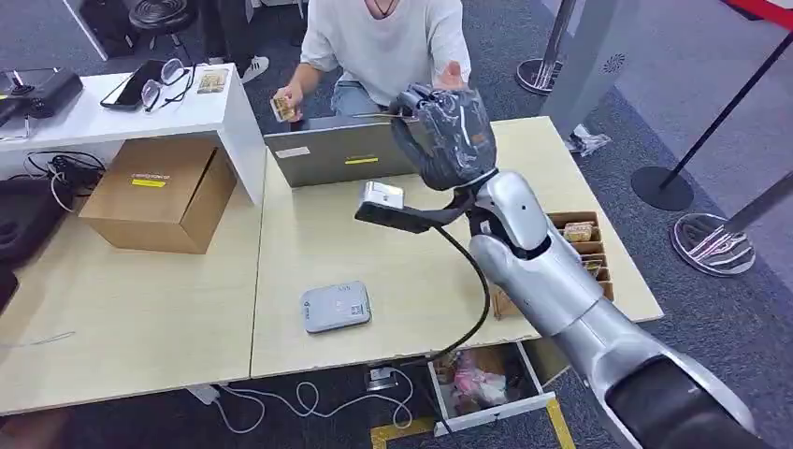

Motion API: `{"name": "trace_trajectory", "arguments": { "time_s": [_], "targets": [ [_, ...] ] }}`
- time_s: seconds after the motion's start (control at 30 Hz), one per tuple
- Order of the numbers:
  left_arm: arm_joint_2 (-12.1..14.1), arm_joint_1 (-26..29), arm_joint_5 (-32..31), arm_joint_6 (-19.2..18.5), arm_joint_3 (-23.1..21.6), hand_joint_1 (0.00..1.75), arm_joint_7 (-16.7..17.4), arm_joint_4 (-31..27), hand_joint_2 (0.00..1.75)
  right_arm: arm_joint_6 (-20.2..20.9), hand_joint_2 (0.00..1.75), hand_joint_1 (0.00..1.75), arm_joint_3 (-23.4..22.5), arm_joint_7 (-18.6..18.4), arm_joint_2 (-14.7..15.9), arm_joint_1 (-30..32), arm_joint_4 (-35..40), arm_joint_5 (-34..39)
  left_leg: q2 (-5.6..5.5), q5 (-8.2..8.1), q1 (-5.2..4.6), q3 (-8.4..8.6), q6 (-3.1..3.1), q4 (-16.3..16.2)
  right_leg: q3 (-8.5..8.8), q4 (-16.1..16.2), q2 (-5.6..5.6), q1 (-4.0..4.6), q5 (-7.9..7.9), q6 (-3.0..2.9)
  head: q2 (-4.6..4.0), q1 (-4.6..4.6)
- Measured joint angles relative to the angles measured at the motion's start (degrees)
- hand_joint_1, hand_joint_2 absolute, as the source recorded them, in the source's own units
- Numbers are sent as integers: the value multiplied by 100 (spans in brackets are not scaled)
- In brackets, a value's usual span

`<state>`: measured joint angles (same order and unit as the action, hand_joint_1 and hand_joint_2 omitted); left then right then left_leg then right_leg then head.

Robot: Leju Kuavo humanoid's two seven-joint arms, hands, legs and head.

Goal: Pass the card to the sensor for recognition and then transmit it.

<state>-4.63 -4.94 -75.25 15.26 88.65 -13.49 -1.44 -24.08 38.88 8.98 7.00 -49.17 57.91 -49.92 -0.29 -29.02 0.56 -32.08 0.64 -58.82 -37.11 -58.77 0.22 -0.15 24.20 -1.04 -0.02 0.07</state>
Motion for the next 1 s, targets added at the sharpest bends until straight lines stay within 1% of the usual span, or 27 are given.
{"name": "trace_trajectory", "arguments": {
  "time_s": [0.07,0.13,0.2,0.27,0.4,0.5,0.67,0.73,0.8,0.83,1.0],
  "targets": [
    [0,-10,-57,35,0,0,33,0,0,-101,175,175,114,-65,-265,-277,-363,-92,0,2,0,4,2,0,0,0,1,0,0,0,0,0],
    [0,-17,-92,57,0,0,37,0,0,-227,175,175,210,-170,-455,-475,-647,-262,-4,2,0,3,2,0,0,-1,-1,1,0,0,0,2],
    [0,-17,-105,90,0,0,40,0,0,-339,175,175,300,-254,-602,-626,-867,-416,-4,2,0,3,2,0,0,-1,-1,1,0,0,0,0],
    [0,-17,-127,109,0,0,40,0,0,-465,175,175,419,-430,-733,-765,-1113,-695,-4,2,0,2,2,0,0,-1,-1,0,0,0,0,2],
    [0,-17,-155,153,0,0,40,0,0,-595,175,175,643,-785,-906,-1046,-1630,-1207,-4,2,-1,2,2,0,1,0,-1,0,0,0,0,2],
    [-4,-15,-127,203,0,0,40,0,0,-579,175,175,732,-964,-989,-1214,-1998,-1338,-6,2,-2,1,2,-1,1,1,-3,-1,0,0,0,0],
    [-4,-14,-125,206,0,0,40,0,0,-577,175,175,737,-971,-991,-1230,-2021,-1340,-6,2,-2,1,2,-1,1,1,-3,-1,0,0,0,0],
    [-9,-15,-88,236,0,0,40,0,0,-540,175,175,770,-1088,-1026,-1344,-2258,-1367,-6,2,-2,1,2,-1,1,1,-4,-1,0,1,0,2],
    [-33,-11,13,278,0,0,18,0,0,-392,175,175,800,-1377,-1054,-1592,-2785,-1399,-7,2,-2,2,2,-1,1,1,-5,-1,0,0,0,0],
    [-37,-9,28,282,2,0,9,0,0,-354,175,175,800,-1416,-1054,-1622,-2859,-1395,-7,2,-2,1,2,-1,0,1,-5,-1,0,0,0,2],
    [-57,-9,57,271,2,0,-9,0,0,-337,175,175,800,-1460,-1054,-1692,-3131,-1449,-6,1,-2,2,2,-1,0,1,-3,0,0,0,0,0]
  ]
}}
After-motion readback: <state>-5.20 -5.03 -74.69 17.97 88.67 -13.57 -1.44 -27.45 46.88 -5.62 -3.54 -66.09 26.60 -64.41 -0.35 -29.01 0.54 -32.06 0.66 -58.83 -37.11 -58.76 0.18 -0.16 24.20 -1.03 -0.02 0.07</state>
